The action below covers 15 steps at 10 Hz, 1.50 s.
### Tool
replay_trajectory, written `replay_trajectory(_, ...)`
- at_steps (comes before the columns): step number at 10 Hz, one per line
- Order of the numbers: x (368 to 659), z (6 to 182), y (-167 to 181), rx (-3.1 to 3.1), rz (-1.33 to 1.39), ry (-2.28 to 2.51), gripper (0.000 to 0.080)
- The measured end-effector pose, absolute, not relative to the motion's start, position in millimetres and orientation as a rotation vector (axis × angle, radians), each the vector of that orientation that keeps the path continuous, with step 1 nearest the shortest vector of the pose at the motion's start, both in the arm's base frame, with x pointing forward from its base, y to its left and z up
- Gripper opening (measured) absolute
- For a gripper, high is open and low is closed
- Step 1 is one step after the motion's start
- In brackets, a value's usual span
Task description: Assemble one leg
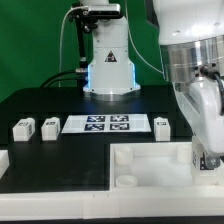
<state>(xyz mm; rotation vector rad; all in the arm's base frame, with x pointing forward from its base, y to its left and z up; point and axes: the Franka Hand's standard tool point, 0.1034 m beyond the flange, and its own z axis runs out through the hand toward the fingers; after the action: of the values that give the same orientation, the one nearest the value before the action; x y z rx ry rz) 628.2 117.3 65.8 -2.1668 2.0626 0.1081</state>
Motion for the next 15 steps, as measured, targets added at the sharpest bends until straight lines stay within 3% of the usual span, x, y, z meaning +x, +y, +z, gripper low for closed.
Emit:
replay_trajectory(1, 625.7, 64.6, 120.9, -2.279, 0.104, 1.94, 0.0563)
replay_trajectory(2, 624.5, 65.3, 123.0, -2.352, 0.111, 1.853, 0.0625)
replay_trajectory(7, 624.9, 65.8, 119.7, -2.813, 0.032, 1.027, 0.0649)
replay_trajectory(10, 625.8, 69.2, 117.0, -3.041, -0.03, 0.254, 0.0649)
replay_trajectory(13, 625.8, 69.0, 117.0, -3.036, -0.028, 0.289, 0.0649)
replay_trajectory(14, 625.6, 69.0, 118.0, -3.014, -0.02, 0.433, 0.0534)
replay_trajectory(15, 625.5, 69.0, 119.0, -2.978, -0.01, 0.621, 0.035)
